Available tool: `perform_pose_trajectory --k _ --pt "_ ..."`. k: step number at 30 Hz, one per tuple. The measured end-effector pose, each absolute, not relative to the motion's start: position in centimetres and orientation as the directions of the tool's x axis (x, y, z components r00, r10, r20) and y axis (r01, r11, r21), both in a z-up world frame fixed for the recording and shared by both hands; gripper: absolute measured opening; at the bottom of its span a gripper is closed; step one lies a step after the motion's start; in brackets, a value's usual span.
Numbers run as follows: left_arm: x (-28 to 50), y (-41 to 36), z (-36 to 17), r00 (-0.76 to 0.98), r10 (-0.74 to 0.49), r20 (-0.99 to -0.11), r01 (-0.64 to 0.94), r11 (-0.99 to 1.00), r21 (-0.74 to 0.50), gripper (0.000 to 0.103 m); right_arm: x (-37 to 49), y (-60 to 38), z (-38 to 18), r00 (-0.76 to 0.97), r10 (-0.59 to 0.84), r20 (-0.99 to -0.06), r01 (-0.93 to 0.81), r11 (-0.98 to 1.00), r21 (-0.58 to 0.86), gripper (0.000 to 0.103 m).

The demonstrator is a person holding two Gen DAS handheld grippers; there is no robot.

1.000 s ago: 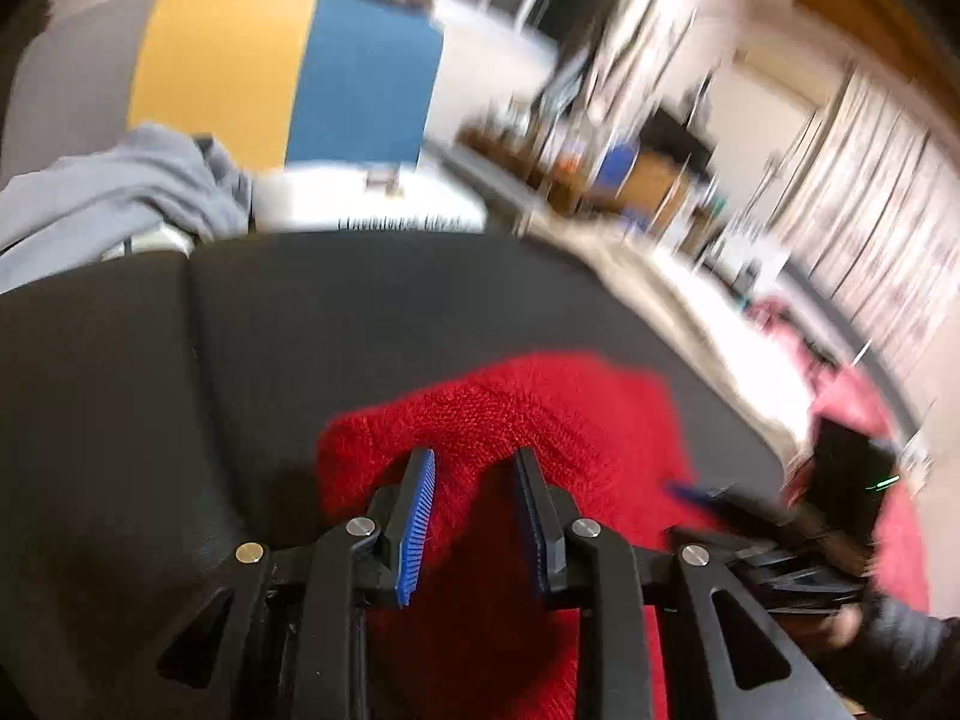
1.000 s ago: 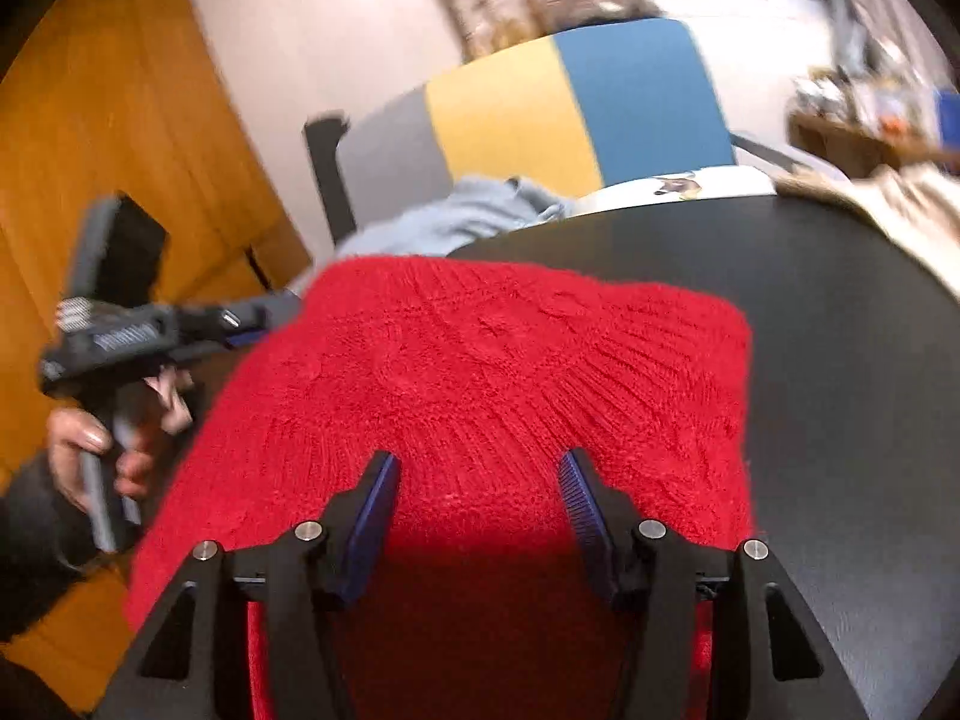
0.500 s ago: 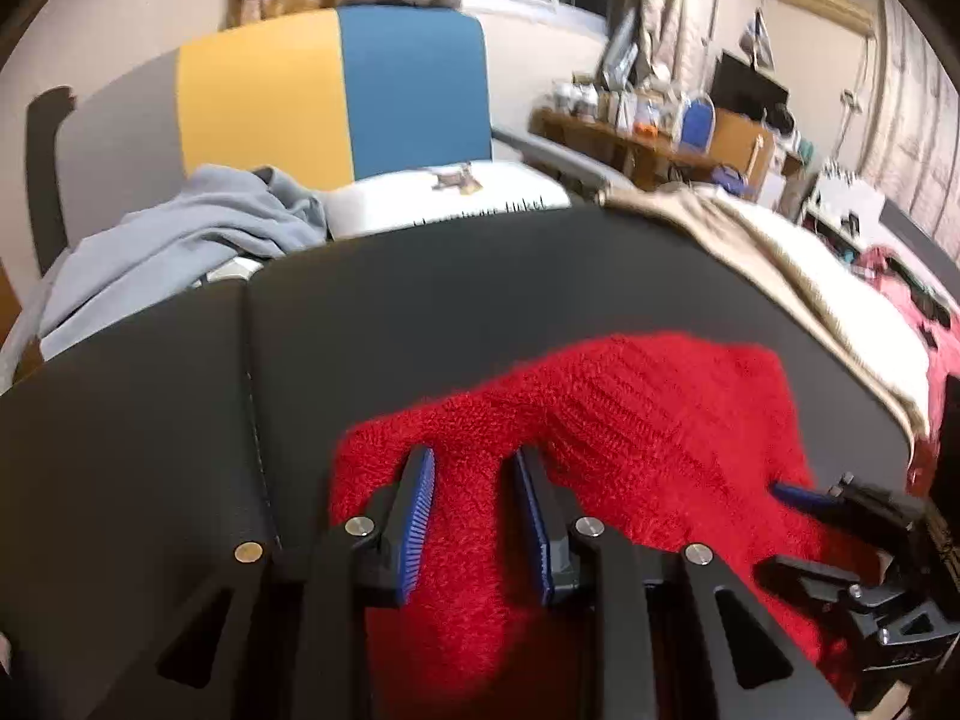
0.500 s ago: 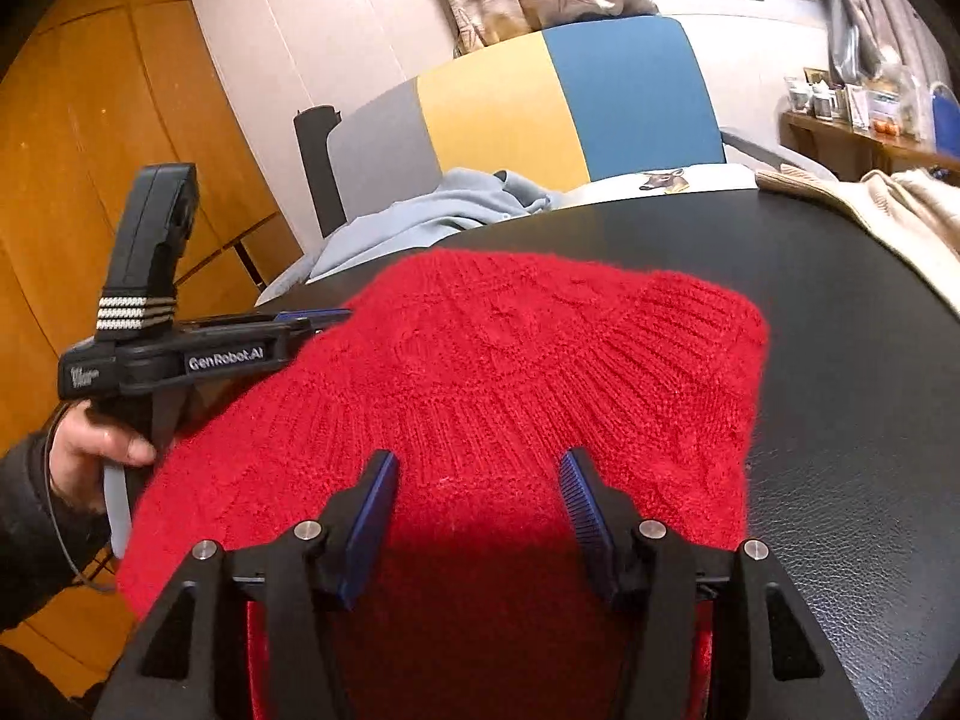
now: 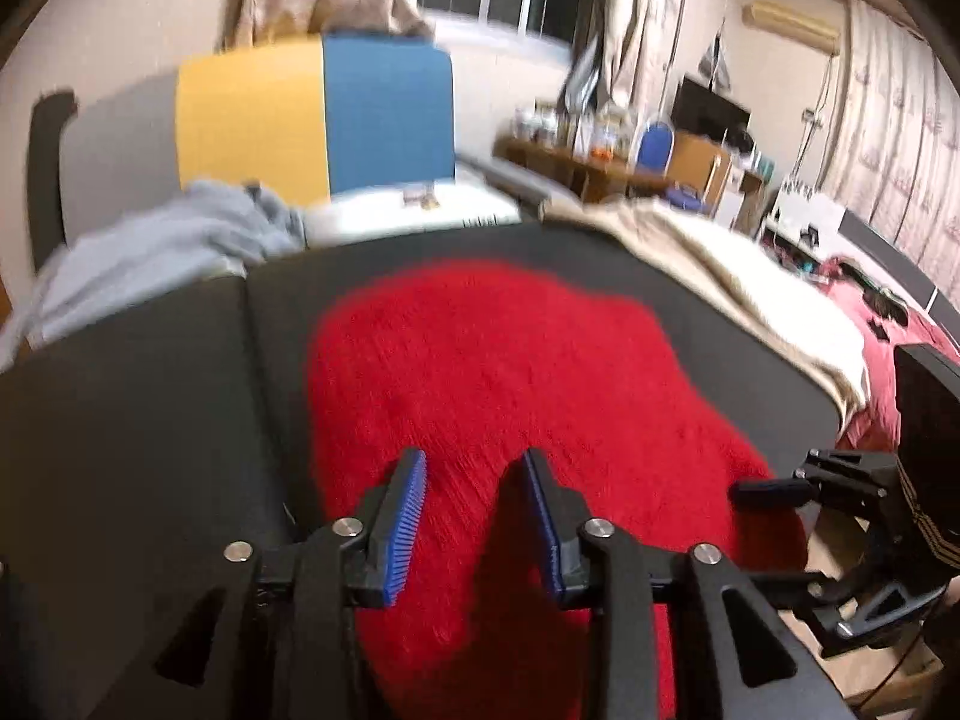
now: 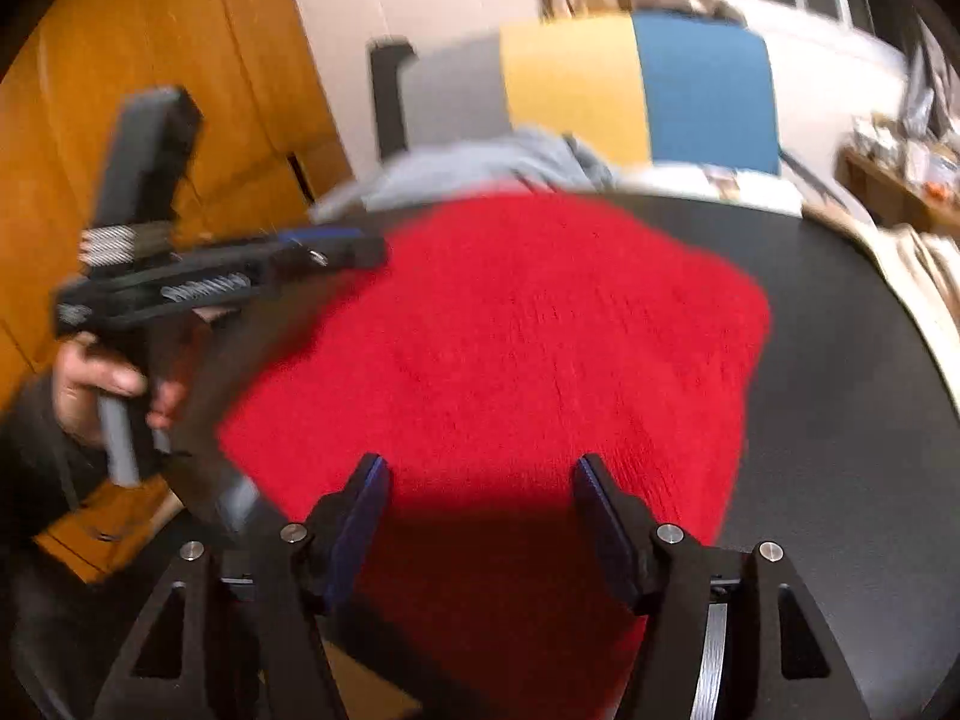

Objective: Fold clothes
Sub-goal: 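Press the folded red sweater flat with both tools, fingers open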

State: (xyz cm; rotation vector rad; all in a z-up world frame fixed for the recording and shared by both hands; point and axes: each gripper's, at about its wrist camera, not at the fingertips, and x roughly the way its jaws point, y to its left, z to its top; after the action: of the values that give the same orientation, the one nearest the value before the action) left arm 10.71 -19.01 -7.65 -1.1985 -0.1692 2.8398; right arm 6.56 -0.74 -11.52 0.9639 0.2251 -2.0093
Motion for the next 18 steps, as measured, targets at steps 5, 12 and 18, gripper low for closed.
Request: perform_pose_trajectory --k 5,12,18 --pt "11.3 -17.2 -9.4 -0.714 0.024 -0.700 0.044 -0.996 -0.080 0.038 7.0 1.4 -13.6 -0.347 -0.662 -0.665 0.746 -0.624 0.231 0.066" --pt "11.7 -16.7 -9.2 -0.713 0.007 -0.701 0.073 -0.994 -0.083 0.039 6.9 2.1 -13.9 -0.348 -0.699 -0.624 0.735 -0.617 0.281 0.067" --pt "12.4 -17.6 -7.7 -0.712 0.050 -0.700 0.042 -0.993 -0.114 0.042 5.9 2.8 -12.0 -0.278 -0.754 -0.595 0.700 -0.583 0.411 0.088"
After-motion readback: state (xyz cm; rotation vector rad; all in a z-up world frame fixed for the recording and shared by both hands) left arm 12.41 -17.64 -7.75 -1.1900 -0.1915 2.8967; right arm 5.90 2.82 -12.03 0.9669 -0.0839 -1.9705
